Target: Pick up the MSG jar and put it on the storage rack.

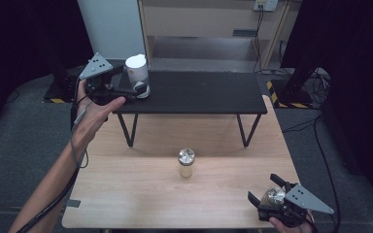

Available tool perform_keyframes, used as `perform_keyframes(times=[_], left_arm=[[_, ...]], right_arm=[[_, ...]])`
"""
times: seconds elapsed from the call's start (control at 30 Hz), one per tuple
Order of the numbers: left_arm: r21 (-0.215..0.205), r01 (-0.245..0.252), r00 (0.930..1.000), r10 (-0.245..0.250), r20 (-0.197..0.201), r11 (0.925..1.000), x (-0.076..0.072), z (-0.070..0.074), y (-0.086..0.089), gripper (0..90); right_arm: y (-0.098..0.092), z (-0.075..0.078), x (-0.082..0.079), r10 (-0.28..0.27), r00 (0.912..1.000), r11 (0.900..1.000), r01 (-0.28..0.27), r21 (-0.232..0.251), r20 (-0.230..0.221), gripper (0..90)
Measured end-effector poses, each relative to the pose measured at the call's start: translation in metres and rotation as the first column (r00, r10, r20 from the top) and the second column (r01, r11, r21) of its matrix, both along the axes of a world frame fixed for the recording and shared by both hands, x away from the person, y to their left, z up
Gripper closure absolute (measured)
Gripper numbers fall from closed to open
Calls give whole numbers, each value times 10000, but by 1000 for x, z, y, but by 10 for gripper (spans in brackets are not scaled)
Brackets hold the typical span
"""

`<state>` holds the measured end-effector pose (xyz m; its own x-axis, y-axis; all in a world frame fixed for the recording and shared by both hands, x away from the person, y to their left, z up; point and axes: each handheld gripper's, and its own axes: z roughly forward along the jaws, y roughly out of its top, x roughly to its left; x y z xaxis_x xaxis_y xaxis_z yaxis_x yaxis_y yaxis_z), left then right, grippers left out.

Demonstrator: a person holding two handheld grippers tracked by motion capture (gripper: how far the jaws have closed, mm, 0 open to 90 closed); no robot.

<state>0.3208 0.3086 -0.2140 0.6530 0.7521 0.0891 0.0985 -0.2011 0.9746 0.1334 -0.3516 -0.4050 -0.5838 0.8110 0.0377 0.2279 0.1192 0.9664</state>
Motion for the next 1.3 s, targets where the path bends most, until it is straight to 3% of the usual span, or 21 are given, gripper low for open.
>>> perform_keyframes(times=[0.47,0.6,0.67,1.17,1.3], left_arm=[[-33,1091,9932,-1089,399,9940,-39,-26,9,19],[-256,1286,9911,-1276,369,9914,-47,-35,12,19],[-188,1303,9908,-1295,383,9913,-50,-38,14,18],[-766,1407,9894,-1374,477,9871,-89,-76,35,18],[-532,1363,9897,-1337,507,9892,-98,-84,36,19]], right_arm=[[1,1,0,22,10000,10000,-22,-68,-23,33],[1,0,0,7,10000,10000,-8,-52,-20,33],[1,0,0,9,10000,10000,-9,-52,-22,33],[1,0,0,-4,10000,10000,4,-80,-16,33],[2,1,0,-14,10000,9999,14,-122,-41,33]])
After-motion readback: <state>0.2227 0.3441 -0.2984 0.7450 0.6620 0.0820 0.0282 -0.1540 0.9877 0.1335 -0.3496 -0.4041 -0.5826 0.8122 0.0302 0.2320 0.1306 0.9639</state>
